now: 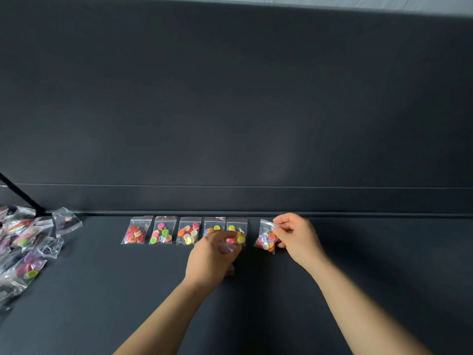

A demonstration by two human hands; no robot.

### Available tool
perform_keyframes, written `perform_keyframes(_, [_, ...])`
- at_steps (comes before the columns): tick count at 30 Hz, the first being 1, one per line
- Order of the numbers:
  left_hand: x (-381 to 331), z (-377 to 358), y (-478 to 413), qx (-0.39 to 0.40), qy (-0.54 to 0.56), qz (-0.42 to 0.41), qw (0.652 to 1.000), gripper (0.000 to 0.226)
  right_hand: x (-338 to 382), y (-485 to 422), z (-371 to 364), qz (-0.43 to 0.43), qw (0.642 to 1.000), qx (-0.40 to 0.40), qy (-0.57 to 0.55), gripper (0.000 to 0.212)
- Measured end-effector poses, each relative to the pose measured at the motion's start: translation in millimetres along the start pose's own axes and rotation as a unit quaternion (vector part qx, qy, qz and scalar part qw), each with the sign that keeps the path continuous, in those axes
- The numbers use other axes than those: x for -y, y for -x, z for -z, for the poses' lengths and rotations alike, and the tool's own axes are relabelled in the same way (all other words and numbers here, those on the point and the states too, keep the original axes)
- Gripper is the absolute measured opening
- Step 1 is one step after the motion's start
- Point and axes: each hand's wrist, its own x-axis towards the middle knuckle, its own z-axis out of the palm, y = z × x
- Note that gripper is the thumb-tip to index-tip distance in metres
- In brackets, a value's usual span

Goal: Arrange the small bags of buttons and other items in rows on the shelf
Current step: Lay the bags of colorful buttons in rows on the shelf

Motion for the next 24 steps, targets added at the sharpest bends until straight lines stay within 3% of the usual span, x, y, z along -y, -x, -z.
perform_keyframes(6, [8,-1,-10,0.002,-0.04,-0.032,0.999,0.032,-3,-11,-11,0.049,0.994,-0.03,0.097,0.024])
perform_keyframes(9, [9,-1,-9,0.011,-0.05,-0.037,0.998,0.035,-9,-4,-9,0.135,0.975,-0.052,0.167,0.022])
perform_keyframes(13, [9,-2,-9,0.008,-0.058,-0.047,0.997,0.035,-21,3,-11,0.233,0.942,0.012,0.24,0.031])
perform_keyframes(24, [4,-10,-14,-0.026,-0.124,-0.04,0.991,0.031,-27,-3,-15,0.239,0.932,0.044,0.268,0.032])
